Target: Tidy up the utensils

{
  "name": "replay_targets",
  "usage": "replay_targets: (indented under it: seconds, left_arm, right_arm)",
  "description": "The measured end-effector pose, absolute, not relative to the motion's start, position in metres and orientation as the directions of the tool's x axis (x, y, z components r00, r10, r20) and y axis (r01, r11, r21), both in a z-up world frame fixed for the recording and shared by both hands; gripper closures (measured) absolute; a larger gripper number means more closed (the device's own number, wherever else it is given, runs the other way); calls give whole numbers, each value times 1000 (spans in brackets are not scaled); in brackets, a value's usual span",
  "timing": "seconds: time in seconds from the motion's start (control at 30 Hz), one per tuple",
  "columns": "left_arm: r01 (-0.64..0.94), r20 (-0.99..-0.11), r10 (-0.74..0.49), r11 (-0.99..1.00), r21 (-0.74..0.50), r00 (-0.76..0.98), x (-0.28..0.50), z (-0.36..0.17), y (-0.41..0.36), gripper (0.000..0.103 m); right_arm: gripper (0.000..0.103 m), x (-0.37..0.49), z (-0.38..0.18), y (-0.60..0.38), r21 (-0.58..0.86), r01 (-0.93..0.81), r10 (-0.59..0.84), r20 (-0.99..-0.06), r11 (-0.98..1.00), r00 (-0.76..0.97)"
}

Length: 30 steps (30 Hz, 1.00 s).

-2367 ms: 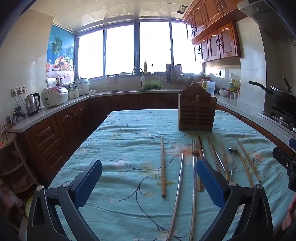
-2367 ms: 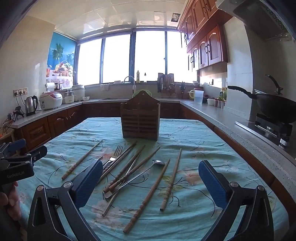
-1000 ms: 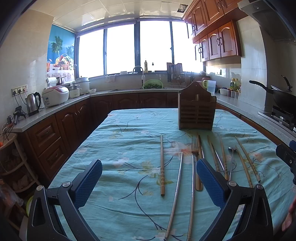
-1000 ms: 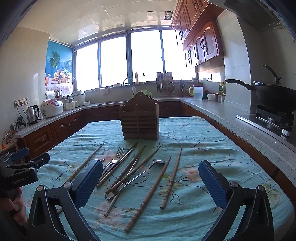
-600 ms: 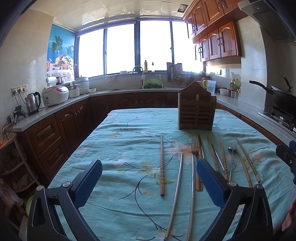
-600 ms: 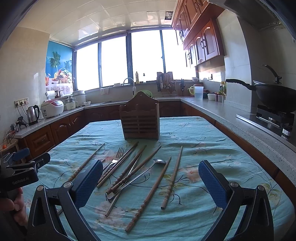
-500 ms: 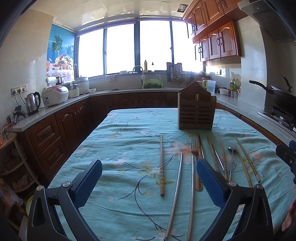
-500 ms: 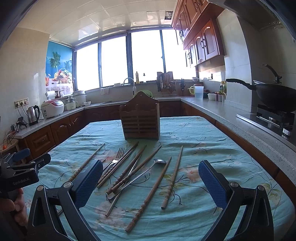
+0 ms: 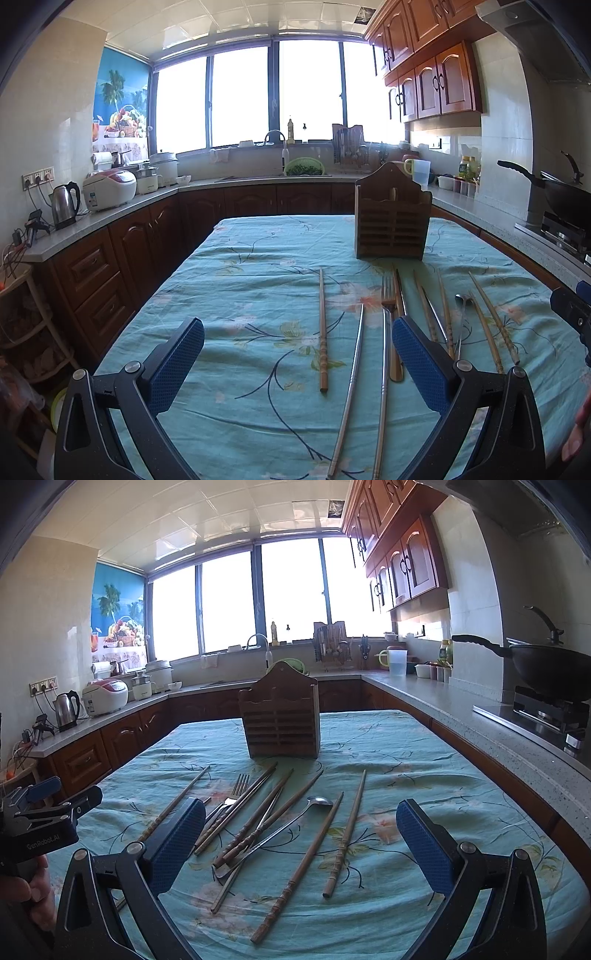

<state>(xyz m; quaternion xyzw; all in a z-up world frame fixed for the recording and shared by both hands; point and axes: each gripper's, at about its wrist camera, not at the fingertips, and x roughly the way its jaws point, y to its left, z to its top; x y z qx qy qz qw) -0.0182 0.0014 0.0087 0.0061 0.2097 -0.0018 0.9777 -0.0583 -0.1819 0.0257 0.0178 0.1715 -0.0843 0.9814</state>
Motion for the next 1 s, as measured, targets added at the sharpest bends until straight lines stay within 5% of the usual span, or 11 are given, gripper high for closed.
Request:
replay_targets:
  seconds: [0.4,0.87,1.0]
  left_arm:
    - [0,-474,-27,998,-56,880,5,7,17,1]
    - [7,-588,-19,1000,-23,809,84,19,18,4]
    - [29,-631,-40,999,-28,775,109,21,15,8]
  right_arm:
    - [0,-47,32,-189,35,160,-136,-362,987,922]
    - [0,12,27,-230,174,189,-75,-512,966,856]
    - [10,30,20,-225,181,172,-44,-553,968,832]
